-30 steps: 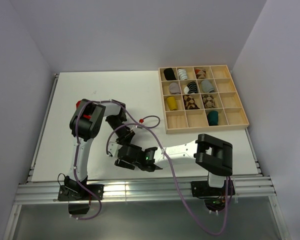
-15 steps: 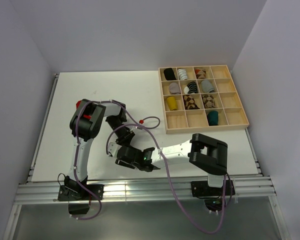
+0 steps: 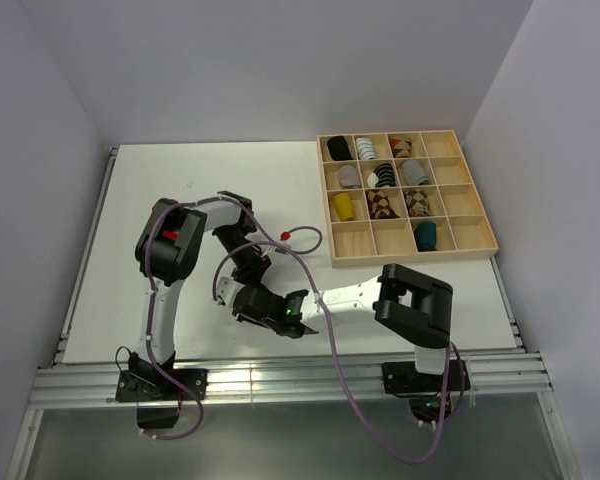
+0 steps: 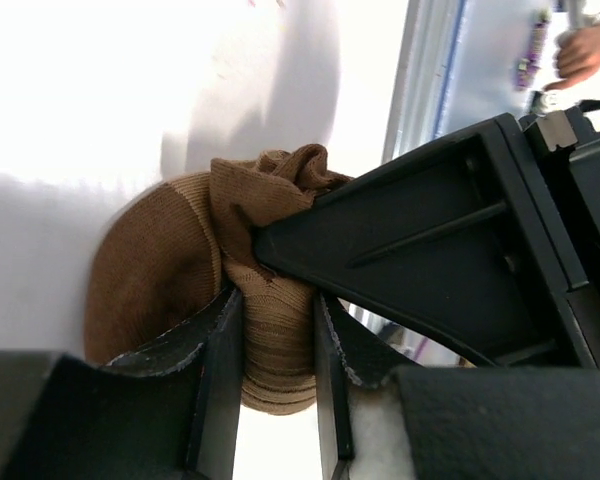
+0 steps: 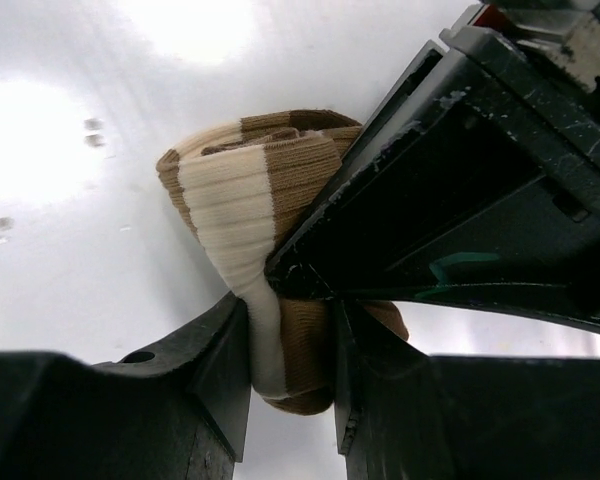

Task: Roll the socks
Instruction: Roll the sock at the center of the board.

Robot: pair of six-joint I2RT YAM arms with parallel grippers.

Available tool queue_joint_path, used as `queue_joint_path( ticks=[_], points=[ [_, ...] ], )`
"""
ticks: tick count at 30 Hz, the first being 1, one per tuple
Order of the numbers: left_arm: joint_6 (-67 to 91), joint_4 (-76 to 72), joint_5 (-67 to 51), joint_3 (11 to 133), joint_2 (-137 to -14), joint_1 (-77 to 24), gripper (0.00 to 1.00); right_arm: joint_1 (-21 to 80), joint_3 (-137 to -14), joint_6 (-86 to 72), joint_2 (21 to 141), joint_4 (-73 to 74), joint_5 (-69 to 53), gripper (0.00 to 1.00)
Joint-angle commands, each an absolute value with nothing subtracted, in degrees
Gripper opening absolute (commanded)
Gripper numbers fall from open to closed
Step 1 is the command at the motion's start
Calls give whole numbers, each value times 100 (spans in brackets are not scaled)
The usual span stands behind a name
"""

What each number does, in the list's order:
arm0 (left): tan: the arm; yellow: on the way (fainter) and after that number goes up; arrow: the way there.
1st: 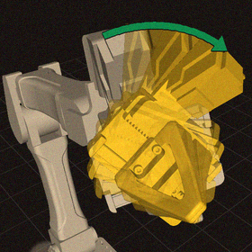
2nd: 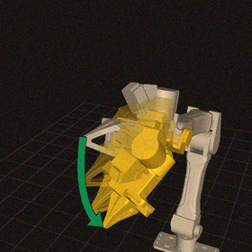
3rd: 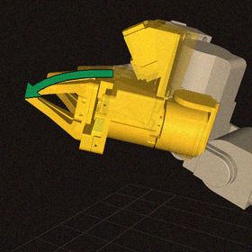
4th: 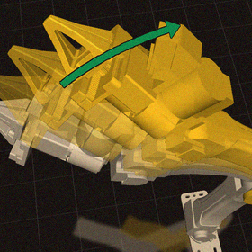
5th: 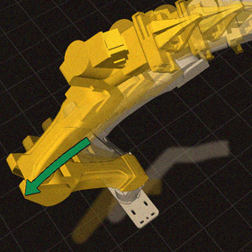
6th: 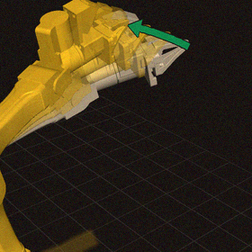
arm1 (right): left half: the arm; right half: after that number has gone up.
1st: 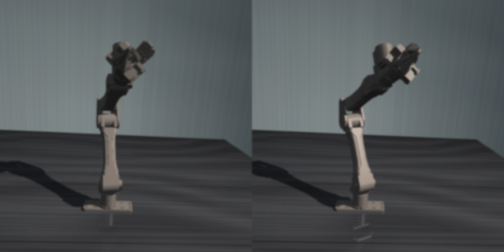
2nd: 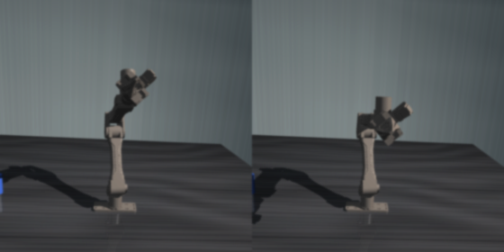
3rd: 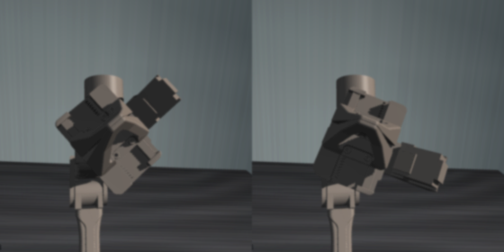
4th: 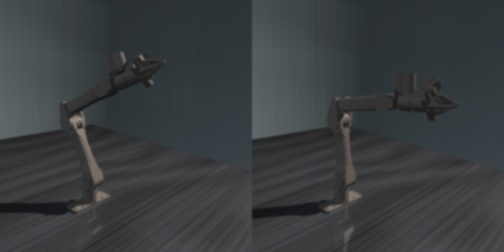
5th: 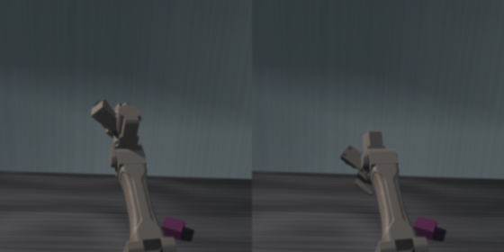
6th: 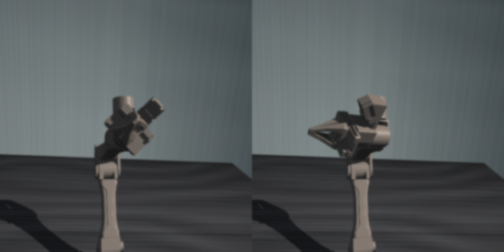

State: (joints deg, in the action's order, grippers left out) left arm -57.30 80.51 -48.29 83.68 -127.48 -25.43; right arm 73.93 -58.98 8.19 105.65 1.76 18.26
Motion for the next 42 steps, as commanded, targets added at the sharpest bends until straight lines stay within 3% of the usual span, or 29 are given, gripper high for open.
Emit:
queue_joint_path(
  ticks=[1,14,18,31,42],
  points=[
    [-5635,7788,-4896,8815,-12287,-2435,34,7330,-5854,598,10828,554,1573,11],
    [-4993,7225,-4676,9123,-12235,-1600,37,7225,-5915,545,10846,826,1327,7],
    [-4317,6427,-4395,8869,-11928,-1407,36,7181,-6064,501,10863,1115,1047,6],
    [-2489,4123,-3973,8069,-10364,-176,34,6092,-7057,273,11030,2487,-1274,4],
    [-3285,3332,-3806,6795,-8641,228,38,5256,-8287,378,11996,3663,-2688,5]
  ],
)
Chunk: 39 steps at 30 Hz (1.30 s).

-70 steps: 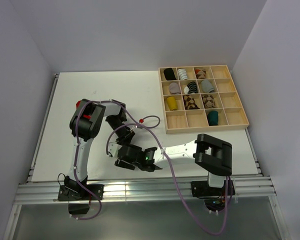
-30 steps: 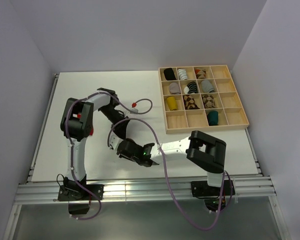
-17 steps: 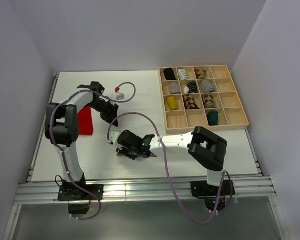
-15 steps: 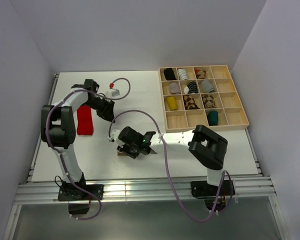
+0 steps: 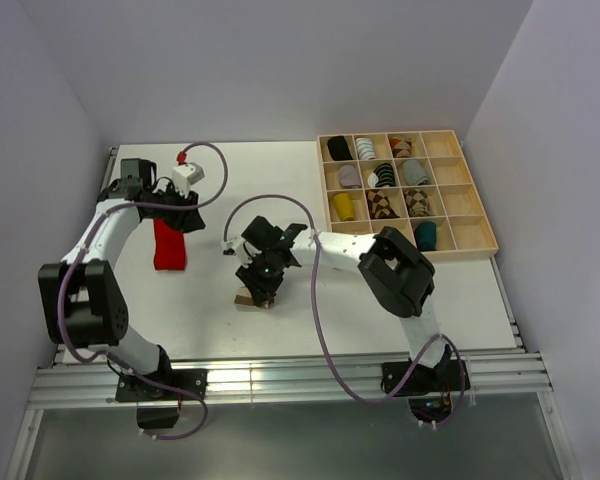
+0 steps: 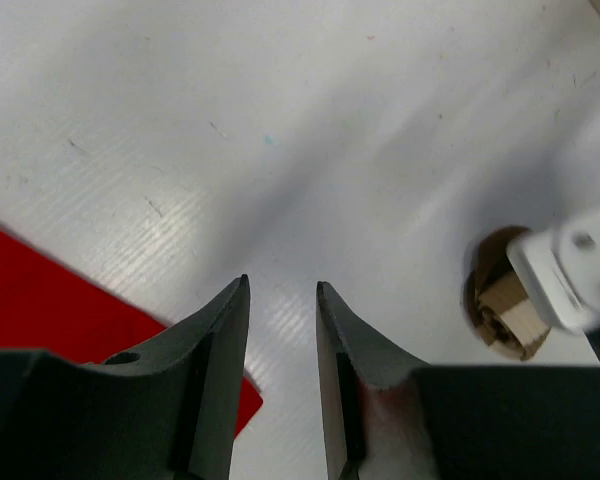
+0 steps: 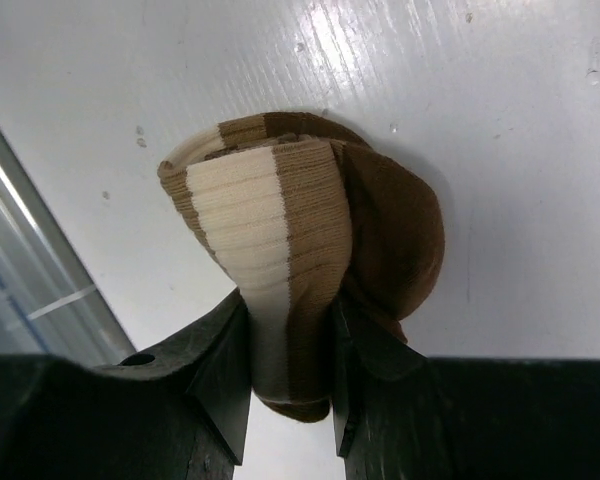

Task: Roll the socks
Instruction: Roll the sock at the center of the board.

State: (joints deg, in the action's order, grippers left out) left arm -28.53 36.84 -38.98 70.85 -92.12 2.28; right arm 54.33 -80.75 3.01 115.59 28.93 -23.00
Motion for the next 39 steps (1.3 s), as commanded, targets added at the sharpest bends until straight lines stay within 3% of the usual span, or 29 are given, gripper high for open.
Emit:
queue_joint_path(
  ticks=[1,6,14,22,28,39],
  points=[
    [-3426,3288,-3797,6663,-8492,229,39,5204,-8506,395,12162,3761,-2794,4],
    [-4435,3077,-3613,5635,-7446,97,43,4992,-9078,431,12515,4131,-2944,5],
    [-5159,2111,-2813,3649,-5635,-1360,54,4896,-9264,457,12779,4254,-3111,5],
    [-5141,1820,-2453,3087,-5688,-2573,64,4799,-9396,483,12981,4447,-3304,5],
    [-5194,1275,-2013,2602,-5651,-3365,65,4737,-9457,483,13034,4500,-3366,5],
    [-5212,414,-1652,2391,-6082,-3911,71,4632,-9501,545,13069,4605,-3568,5]
  ],
)
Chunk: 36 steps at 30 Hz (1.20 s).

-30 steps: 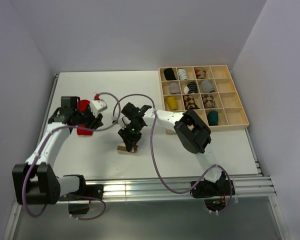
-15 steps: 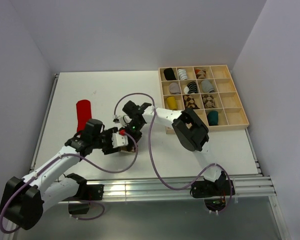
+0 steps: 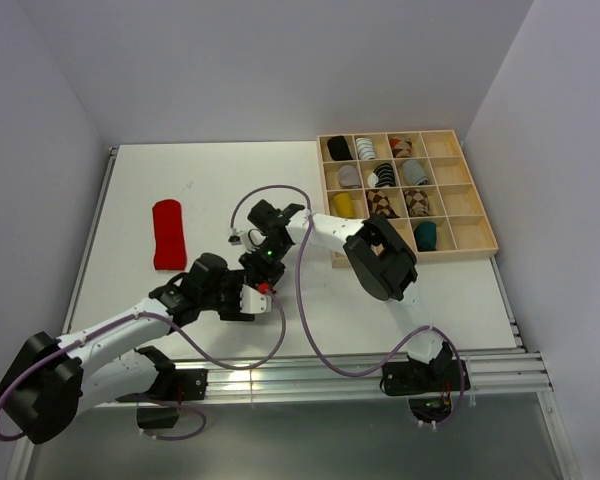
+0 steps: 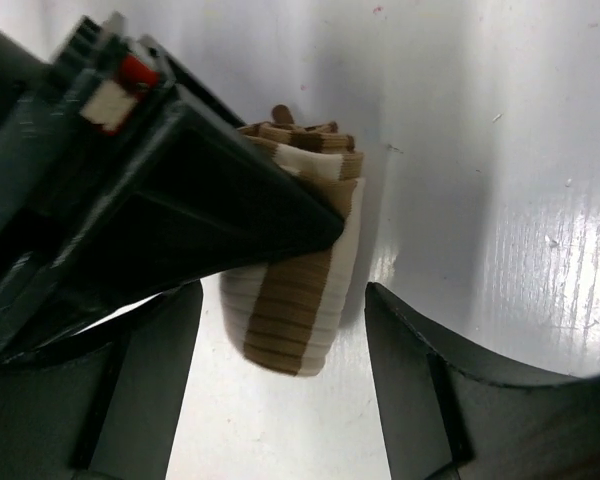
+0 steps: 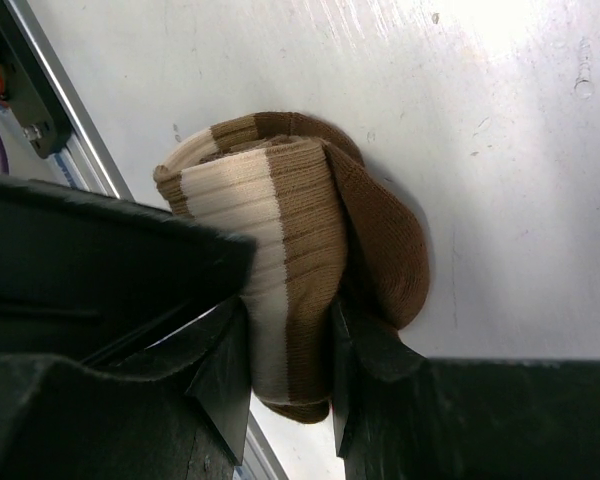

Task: Roll the socks
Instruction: Roll the sock at the center of the board.

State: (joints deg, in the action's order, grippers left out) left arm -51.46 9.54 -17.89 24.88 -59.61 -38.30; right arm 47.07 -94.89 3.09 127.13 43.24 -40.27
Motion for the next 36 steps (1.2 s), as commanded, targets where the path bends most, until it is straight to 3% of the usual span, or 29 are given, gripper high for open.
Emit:
queue_joint_path(
  ticks=[1,11,13,20,23,27,30,33,36],
  points=[
    [-5221,378,-1626,2365,-6169,-3937,71,4614,-9501,588,13069,4632,-3603,5],
    [-5071,-130,-1530,2452,-6802,-3981,76,4474,-9598,703,13192,4746,-3806,5],
    [-5080,-149,-1512,2496,-6995,-3973,81,4465,-9589,729,13210,4746,-3884,5],
    [-5036,-229,-1477,2628,-7303,-3981,76,4403,-9589,747,13289,4711,-4157,6],
    [-5027,-97,-1494,2742,-7488,-3990,68,4395,-9633,765,13385,4746,-4254,6],
    [-4966,210,-1503,2987,-7751,-3990,45,4386,-9642,747,13351,4685,-4271,7],
    [-4922,465,-1529,3155,-7910,-3981,32,4368,-9580,695,13245,4597,-4289,15],
    [-4913,667,-1582,3243,-7980,-3990,18,4342,-9396,528,13044,4316,-4254,29],
    [-4922,913,-1661,3339,-8050,-3981,12,4307,-9071,274,12719,3877,-4026,36]
  ],
)
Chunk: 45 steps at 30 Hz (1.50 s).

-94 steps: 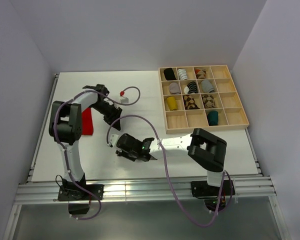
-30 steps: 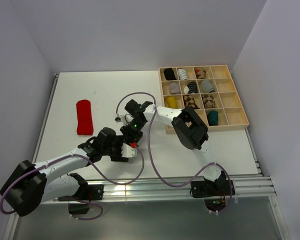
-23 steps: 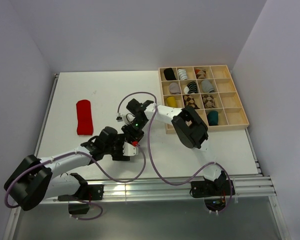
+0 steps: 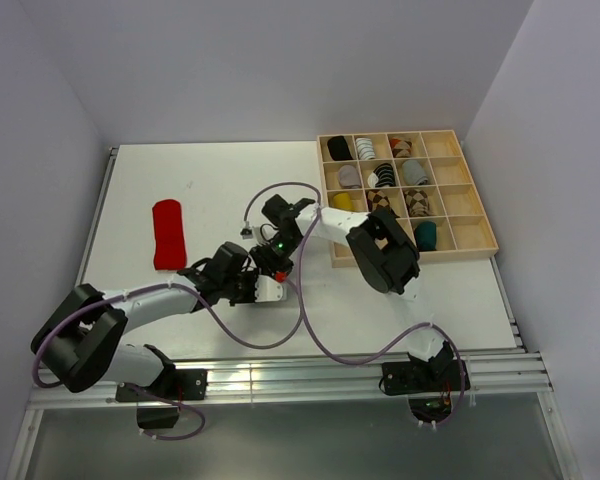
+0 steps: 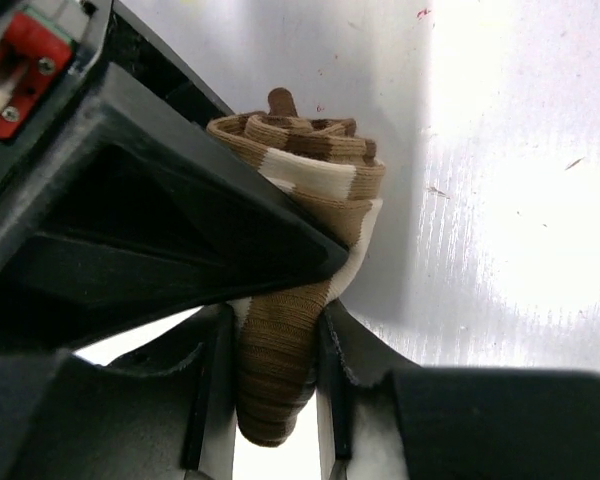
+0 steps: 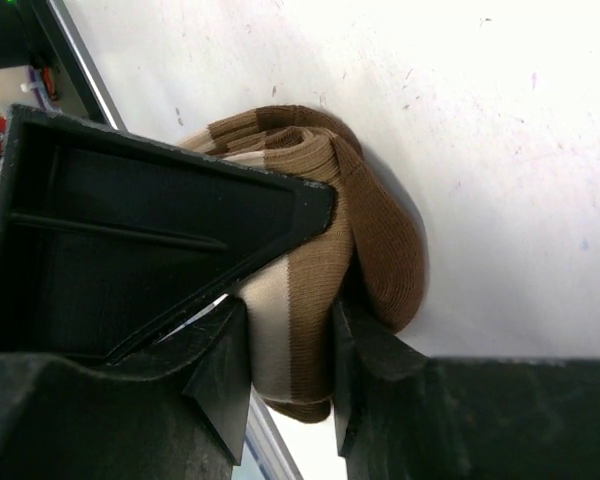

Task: Roll the socks
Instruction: Roll the sock at the center of the board.

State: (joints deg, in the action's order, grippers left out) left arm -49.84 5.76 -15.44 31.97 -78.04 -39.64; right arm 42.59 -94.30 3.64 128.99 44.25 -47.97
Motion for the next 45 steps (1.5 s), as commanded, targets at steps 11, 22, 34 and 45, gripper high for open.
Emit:
queue_joint_path(
  ticks=[11,22,34,45],
  points=[
    [-4966,1414,-1872,3524,-8253,-3981,5,3885,-7385,-843,10908,2137,-3050,56],
    [-5018,2144,-2021,3981,-8587,-3955,5,3525,-6066,-1722,9108,847,-2207,58],
    [-5238,3155,-2540,4675,-9123,-3665,5,3305,-2683,-2803,4977,-1289,-413,62],
    [-5467,4349,-2874,5686,-10247,-3410,5,5798,-2144,-1767,4463,-1117,1774,61]
  ],
)
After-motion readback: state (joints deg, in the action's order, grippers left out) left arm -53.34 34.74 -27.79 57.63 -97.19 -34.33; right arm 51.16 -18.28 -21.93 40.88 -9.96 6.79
